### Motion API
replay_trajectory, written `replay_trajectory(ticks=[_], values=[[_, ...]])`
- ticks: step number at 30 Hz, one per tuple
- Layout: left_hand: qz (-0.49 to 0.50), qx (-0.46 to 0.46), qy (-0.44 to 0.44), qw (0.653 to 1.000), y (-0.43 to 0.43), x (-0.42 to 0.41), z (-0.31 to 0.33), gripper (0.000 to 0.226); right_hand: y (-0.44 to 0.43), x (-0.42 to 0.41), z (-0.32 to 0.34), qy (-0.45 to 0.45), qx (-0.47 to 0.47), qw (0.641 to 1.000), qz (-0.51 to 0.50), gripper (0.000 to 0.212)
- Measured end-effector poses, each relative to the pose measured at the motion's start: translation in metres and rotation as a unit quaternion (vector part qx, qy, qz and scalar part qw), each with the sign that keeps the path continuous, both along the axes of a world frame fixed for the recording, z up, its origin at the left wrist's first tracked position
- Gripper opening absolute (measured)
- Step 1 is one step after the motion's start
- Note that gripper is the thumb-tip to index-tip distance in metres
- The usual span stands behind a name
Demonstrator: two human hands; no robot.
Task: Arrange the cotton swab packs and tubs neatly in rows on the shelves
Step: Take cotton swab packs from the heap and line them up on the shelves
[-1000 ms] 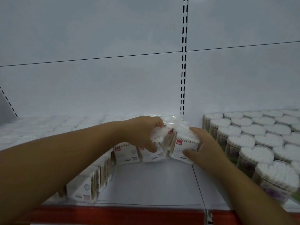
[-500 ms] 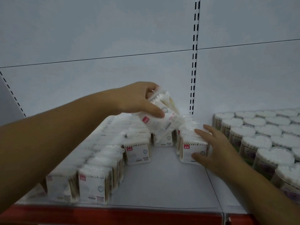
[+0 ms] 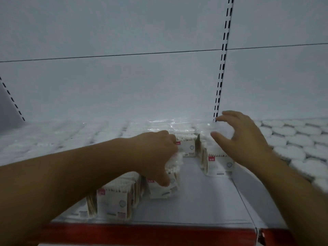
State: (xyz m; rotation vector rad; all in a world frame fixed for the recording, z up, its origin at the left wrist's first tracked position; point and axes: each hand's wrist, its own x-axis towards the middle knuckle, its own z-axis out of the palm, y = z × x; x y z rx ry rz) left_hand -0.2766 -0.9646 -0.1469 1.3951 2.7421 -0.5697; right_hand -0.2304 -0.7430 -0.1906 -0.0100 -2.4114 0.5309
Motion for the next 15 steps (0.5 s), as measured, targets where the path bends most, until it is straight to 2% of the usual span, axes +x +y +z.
replay_trajectory(ticks=[3,7,9,11,15], values=[[-0.023,-0.043,0.045,0.998,-0.003,0.0,-0.004,0.08,-0.025,-0.031,0.023,-0.086,0.092,0.992,0.02,0.041],[-0.027,-0.053,0.04,0.997,-0.007,-0.001,-0.008,0.091,-0.04,-0.069,0.02,-0.218,0.284,0.934,0.013,0.046],[-0.03,-0.049,0.033,0.998,-0.008,-0.002,-0.008,0.095,-0.043,-0.079,0.016,-0.227,0.35,0.909,0.007,0.042],[-0.036,-0.049,0.022,0.998,-0.009,-0.002,-0.007,0.099,-0.044,-0.085,0.013,-0.214,0.382,0.899,0.011,0.043],[-0.023,-0.028,-0.025,0.999,-0.013,-0.006,-0.004,0.093,-0.045,-0.094,0.012,-0.23,0.39,0.892,0.006,0.067]])
